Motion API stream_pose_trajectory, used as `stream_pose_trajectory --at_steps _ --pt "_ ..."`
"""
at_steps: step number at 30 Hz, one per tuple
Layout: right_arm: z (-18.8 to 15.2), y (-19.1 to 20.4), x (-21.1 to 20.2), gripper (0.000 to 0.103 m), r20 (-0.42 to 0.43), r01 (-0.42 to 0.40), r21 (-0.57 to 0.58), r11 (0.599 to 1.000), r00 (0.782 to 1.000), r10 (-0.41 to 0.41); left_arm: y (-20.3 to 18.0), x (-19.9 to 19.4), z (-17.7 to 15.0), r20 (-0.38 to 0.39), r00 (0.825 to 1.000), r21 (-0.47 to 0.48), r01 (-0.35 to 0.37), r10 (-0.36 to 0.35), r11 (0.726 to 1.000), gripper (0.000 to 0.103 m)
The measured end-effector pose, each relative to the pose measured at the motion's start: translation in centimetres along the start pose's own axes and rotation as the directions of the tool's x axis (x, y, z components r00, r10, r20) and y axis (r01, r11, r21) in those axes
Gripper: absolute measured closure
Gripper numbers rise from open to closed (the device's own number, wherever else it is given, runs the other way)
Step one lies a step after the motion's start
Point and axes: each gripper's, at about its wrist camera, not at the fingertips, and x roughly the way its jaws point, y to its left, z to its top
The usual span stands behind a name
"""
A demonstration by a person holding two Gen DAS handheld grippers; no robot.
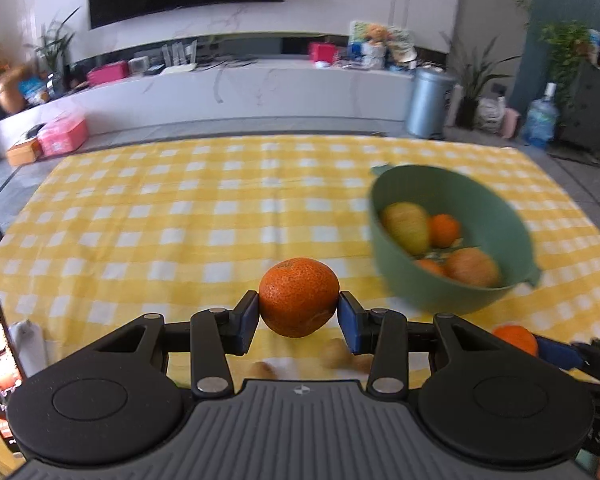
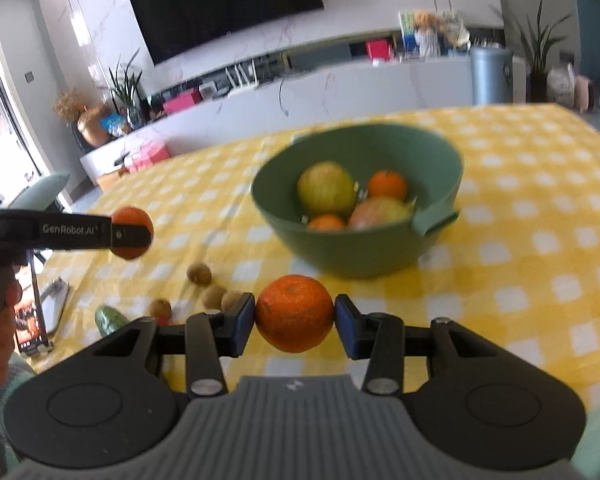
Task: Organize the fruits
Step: 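Grasp an orange with the right tool while the left tool grasps another orange, then carry both held oranges over the colander and lower them in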
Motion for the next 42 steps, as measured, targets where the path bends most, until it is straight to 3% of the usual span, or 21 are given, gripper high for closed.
stream_pose_trajectory --at_steps 11,18,29,42 --pt "3.3 -1.1 -3.5 0.062 0.156 0.049 -0.08 0.996 0.987 -0.036 -4.6 -0.7 2.8 0.035 0.983 0.044 0.179 -0.181 0.983 0.055" --pt "5.7 -2.9 -3.3 0.062 0.192 0.108 -0.138 0.985 0.978 -0.08 -7.5 0.9 4.0 0.013 0.975 0.103 0.218 -0.221 0.97 0.055" --pt "7.7 -5.6 1.3 0.062 0.158 0.186 -0.182 0.966 0.975 -0.158 -9.7 5.8 4.2 -0.068 0.98 0.175 0.197 -0.187 0.965 0.055" --pt "7.7 -6.3 5.4 0.062 0.125 0.228 -0.192 0.955 0.97 -0.206 -9.7 9.9 3.9 -0.134 0.979 0.165 0.178 -0.156 0.97 0.055"
